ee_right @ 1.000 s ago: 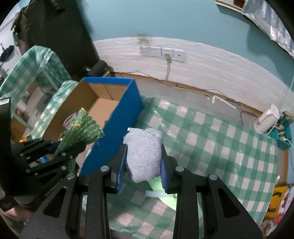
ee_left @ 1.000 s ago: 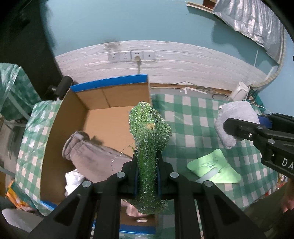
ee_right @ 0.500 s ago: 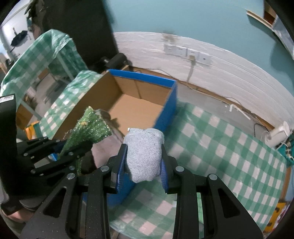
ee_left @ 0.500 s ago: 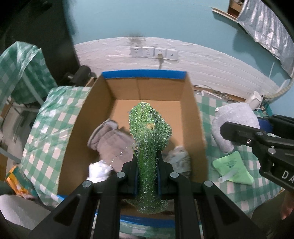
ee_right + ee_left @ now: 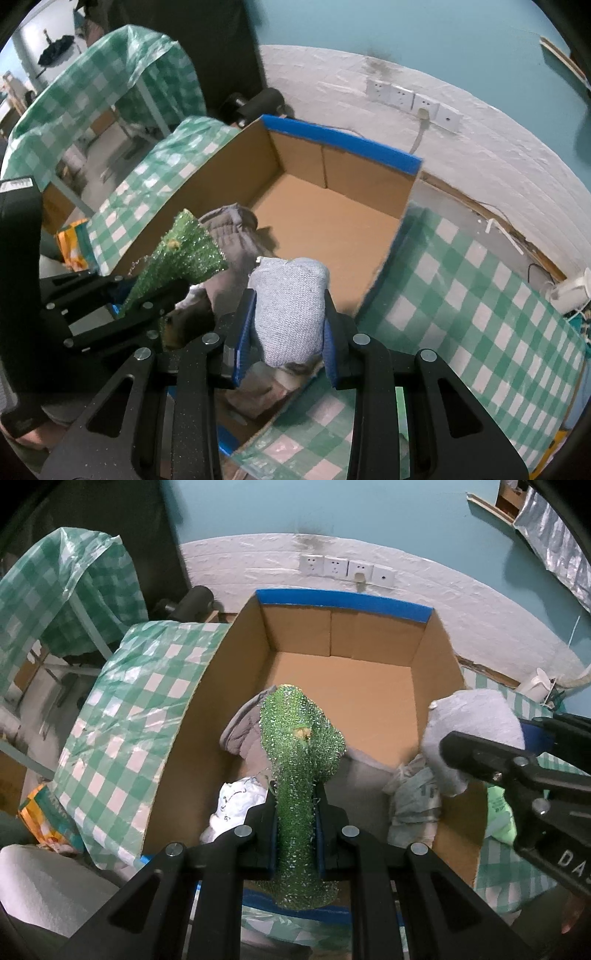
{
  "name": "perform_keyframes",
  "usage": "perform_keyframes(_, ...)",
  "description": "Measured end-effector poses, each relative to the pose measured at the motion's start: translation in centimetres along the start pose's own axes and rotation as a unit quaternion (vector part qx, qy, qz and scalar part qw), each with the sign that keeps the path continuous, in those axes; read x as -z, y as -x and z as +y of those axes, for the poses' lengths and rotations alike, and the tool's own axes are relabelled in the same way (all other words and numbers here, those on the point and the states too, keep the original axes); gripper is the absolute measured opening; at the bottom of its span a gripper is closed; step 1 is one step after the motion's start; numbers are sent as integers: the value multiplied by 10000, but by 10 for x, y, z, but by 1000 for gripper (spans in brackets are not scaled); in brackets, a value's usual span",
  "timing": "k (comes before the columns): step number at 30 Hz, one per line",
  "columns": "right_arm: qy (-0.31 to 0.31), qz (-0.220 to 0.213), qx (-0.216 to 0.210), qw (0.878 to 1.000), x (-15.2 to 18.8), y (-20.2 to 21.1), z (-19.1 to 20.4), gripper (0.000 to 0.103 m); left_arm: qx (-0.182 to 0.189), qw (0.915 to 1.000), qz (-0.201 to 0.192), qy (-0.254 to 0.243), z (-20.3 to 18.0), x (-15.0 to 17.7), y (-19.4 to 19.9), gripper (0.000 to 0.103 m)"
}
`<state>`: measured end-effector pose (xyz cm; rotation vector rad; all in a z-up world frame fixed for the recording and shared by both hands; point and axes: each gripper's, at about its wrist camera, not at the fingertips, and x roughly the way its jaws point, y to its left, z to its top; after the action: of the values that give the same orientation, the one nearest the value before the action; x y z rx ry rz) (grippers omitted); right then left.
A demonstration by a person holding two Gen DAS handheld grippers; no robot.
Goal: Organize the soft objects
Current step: 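Carry sock into box with right tool while left tool drops green scrubber in, then move both tools back over the light green cloth with white tube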
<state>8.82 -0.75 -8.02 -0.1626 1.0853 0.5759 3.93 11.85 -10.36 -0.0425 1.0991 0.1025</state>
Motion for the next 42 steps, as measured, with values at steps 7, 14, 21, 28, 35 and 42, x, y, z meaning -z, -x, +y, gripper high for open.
perform_keyframes(7,90,-44,10,9999,0,-7,8,51,-229,9997,82,54,4,4,-6,39)
perform_keyframes(14,-12,-267,88,9996,-1,4,-1,66,-442,9989,-128,50,5,1,1,63)
perform_keyframes(21,-255,-354,115,9990,2,14,-20,68,-332,9992,-235,14,-3,-3,6,69)
perform_keyframes(28,-435,-358,181,9982,11,22,-37,70,-170,9992,-354,-114,-21,-7,14,71)
perform_keyframes(35,-578,-382,301,9971,24,31,-58,71,-39,9986,-413,-317,-45,-10,17,73)
perform_keyframes(42,-835,-414,455,9946,41,44,-87,72,136,9971,-508,-558,-72,-10,24,73)
